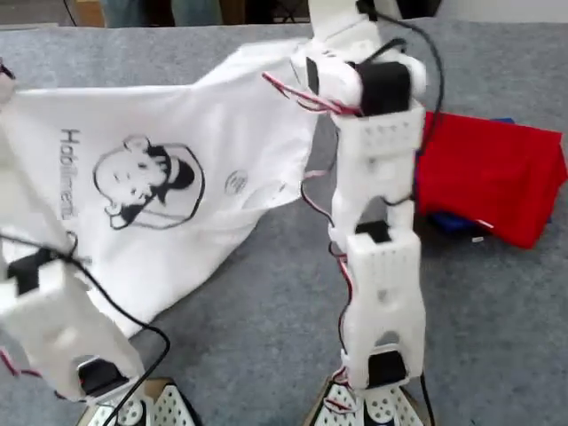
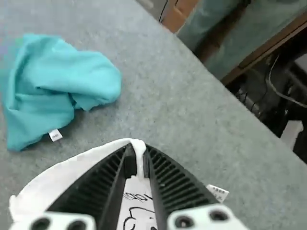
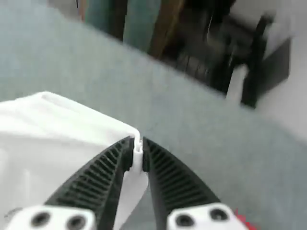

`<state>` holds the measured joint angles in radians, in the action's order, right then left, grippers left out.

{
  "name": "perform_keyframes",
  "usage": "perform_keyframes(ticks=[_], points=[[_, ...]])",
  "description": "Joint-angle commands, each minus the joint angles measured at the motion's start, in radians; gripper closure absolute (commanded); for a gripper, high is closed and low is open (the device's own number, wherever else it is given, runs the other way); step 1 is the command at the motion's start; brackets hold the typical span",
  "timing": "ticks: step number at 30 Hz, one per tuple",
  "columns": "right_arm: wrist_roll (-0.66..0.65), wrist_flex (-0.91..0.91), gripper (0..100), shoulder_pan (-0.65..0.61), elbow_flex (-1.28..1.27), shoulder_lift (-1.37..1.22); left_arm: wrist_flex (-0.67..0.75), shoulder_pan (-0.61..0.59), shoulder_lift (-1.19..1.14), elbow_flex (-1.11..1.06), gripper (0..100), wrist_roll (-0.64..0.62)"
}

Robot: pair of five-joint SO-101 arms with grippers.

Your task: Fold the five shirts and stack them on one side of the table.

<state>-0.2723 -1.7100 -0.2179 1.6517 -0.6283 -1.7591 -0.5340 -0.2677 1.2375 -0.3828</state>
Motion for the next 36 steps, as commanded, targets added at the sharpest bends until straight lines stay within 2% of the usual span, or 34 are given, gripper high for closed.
perform_keyframes(ticks=[1, 11, 14, 17, 20, 26, 31, 36], points=[[0.006, 0.041, 98.5, -0.043, 0.019, 0.255, -0.005, -0.025, 0.279, -0.061, 97, 0.049], [0.008, 0.281, 98.5, -0.175, 0.018, 0.618, 0.002, -0.03, 0.735, -0.099, 97, 0.224], [0.008, 0.315, 98.5, -0.218, 0.018, 0.657, 0.003, -0.084, 0.815, -0.097, 97, 0.261], [0.041, 0.311, 98.5, -0.245, 0.018, 0.668, 0.023, -0.189, 0.879, -0.097, 97, 0.278], [0.127, 0.31, 98.5, -0.245, 0.018, 0.668, 0.031, -0.236, 0.911, -0.107, 97, 0.308], [0.164, 0.279, 98.5, -0.249, 0.018, 0.676, -0.002, -0.245, 0.919, -0.11, 97, 0.334], [0.172, 0.175, 98.5, -0.249, 0.018, 0.69, -0.002, -0.246, 0.93, -0.22, 97, 0.333], [0.164, 0.157, 98.5, -0.249, 0.018, 0.736, -0.002, -0.246, 1.023, -0.334, 97, 0.333]])
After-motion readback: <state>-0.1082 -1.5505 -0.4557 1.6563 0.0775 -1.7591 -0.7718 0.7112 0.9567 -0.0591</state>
